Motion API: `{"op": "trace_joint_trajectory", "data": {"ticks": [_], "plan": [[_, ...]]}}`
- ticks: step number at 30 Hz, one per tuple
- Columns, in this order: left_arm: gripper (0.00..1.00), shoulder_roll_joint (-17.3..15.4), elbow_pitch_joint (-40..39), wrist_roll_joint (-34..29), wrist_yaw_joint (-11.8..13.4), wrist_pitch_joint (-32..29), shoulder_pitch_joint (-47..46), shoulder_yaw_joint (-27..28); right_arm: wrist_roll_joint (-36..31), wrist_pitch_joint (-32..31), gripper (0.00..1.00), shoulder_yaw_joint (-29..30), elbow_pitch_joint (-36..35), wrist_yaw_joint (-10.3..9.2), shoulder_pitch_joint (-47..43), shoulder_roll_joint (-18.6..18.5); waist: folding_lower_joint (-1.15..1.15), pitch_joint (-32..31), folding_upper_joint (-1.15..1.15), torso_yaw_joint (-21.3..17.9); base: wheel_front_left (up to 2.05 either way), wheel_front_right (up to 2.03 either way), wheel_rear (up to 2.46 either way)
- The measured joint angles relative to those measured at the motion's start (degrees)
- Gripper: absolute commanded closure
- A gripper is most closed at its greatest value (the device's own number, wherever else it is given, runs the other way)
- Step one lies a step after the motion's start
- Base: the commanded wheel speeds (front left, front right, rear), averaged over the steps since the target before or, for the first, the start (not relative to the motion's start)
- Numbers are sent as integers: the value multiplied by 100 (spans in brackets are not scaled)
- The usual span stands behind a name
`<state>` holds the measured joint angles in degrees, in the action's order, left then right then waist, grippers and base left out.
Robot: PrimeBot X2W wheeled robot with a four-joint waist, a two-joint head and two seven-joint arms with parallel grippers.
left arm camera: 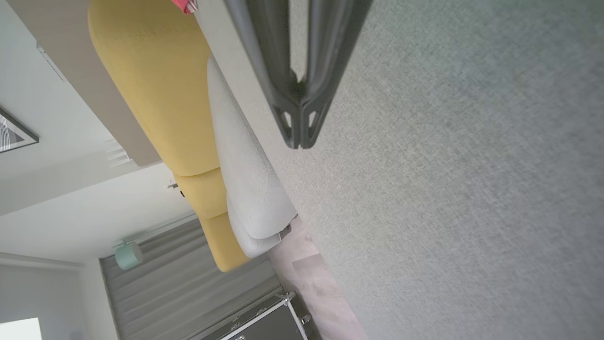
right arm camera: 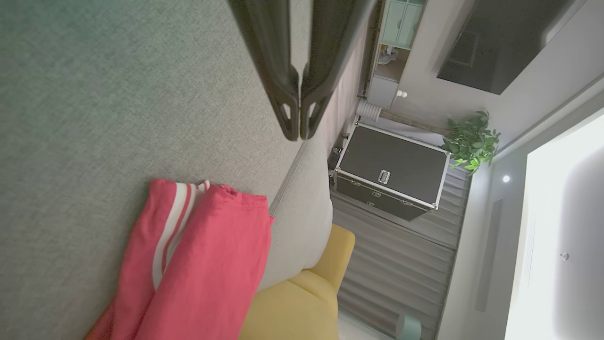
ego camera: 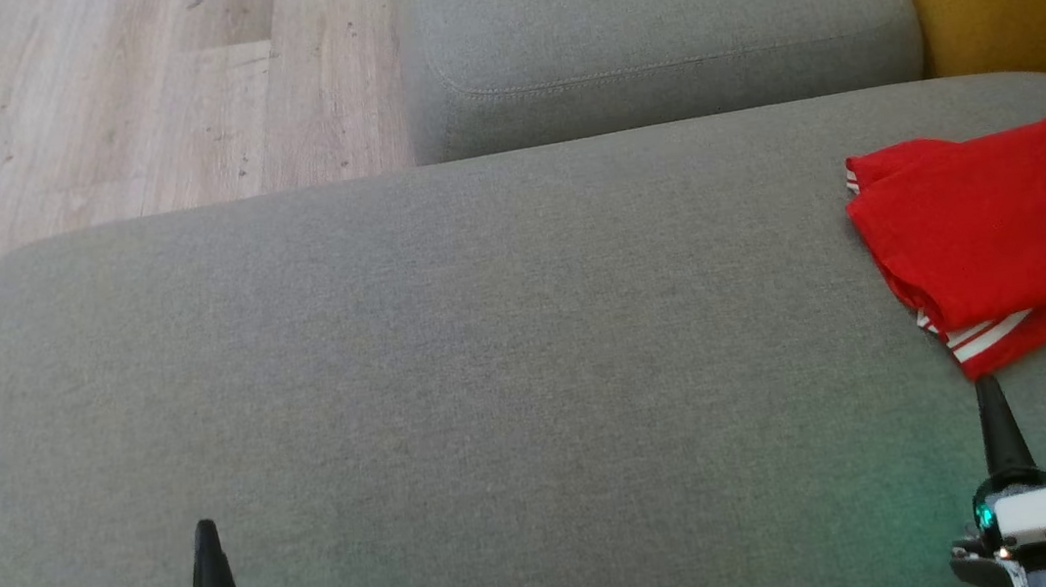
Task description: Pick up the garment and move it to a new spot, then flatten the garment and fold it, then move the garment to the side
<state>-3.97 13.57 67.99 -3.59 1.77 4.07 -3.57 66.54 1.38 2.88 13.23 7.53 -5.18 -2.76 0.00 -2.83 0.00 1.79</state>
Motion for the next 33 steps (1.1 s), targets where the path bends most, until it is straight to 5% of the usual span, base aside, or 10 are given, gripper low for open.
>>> {"op": "trace_joint_trajectory", "data": {"ticks": [33], "plan": [[100,10,167,2205,-297,-532,-588,502,2256,-545,100,287,229,0,696,-2,0,263,0,-156,0,0,0]]}}
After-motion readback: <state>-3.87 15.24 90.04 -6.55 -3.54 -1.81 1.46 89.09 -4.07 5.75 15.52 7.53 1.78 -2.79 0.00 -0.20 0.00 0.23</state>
